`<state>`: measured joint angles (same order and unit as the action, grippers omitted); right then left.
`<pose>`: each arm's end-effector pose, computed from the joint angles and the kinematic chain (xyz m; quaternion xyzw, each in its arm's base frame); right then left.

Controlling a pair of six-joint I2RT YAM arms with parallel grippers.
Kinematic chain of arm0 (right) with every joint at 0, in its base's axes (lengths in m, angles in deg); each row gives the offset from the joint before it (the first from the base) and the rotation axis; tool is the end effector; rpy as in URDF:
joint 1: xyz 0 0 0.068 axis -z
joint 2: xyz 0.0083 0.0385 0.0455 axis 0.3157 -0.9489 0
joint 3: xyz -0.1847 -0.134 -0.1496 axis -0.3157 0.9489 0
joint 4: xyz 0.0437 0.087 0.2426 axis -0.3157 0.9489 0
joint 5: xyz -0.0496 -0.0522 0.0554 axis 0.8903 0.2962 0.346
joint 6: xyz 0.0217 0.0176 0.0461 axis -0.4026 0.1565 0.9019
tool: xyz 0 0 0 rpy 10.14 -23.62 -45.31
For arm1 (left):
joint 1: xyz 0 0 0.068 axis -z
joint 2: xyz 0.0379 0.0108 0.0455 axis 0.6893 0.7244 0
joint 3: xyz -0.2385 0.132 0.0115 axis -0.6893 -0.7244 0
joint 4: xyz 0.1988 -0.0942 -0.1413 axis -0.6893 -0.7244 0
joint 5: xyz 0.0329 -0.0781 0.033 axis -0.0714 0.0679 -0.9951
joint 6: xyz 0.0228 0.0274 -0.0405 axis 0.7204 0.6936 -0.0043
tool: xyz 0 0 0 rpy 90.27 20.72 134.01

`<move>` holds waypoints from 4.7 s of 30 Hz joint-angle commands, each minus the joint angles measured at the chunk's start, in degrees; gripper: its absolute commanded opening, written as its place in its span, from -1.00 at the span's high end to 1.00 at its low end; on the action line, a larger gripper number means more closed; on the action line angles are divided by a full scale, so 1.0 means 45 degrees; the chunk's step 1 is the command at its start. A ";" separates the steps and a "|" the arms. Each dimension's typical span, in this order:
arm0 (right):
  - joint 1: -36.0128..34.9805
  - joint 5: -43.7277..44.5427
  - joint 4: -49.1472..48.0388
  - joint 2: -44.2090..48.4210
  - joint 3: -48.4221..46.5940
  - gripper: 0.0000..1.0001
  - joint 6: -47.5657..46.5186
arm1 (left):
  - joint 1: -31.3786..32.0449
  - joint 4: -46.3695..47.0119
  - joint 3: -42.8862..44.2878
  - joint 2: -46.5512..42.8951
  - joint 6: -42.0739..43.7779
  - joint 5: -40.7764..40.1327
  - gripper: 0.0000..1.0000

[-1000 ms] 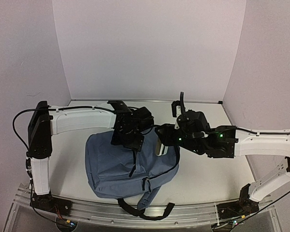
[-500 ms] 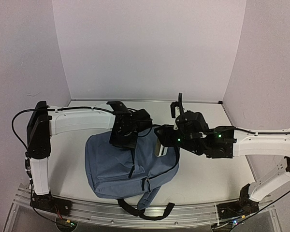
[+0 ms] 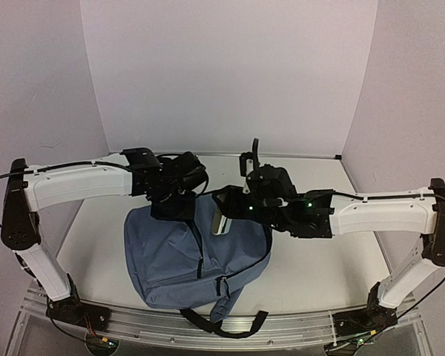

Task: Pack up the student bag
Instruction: Place the stationery in the student bag, then zip the student bag at the center of the board.

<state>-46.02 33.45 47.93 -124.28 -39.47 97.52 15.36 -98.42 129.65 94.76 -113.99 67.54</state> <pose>0.1679 0.3260 0.2895 -0.1000 0.8200 0.3522 0.4399 0.1878 -0.2882 0.2785 0.0413 0.9683 -0.0467 0.2418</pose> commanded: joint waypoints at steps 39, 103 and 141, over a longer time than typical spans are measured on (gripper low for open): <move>0.0534 -0.0604 -0.4251 -0.4453 -0.1520 1.00 0.3153 | -0.0674 0.1945 -0.0831 -0.3005 0.1928 0.2866 1.00; -0.0527 -0.8037 -0.4897 -0.4315 -0.1331 0.54 -0.0522 | -0.2199 0.3555 -0.2682 -0.3565 0.1817 0.3969 1.00; -0.0645 -0.5933 -0.1643 -0.0897 0.2037 0.45 -0.0685 | -0.3040 0.4802 -0.3810 -0.3078 0.1623 0.3671 1.00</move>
<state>-48.53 7.74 43.16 -127.15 -27.91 94.62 3.12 -79.53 111.99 80.30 -107.18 86.40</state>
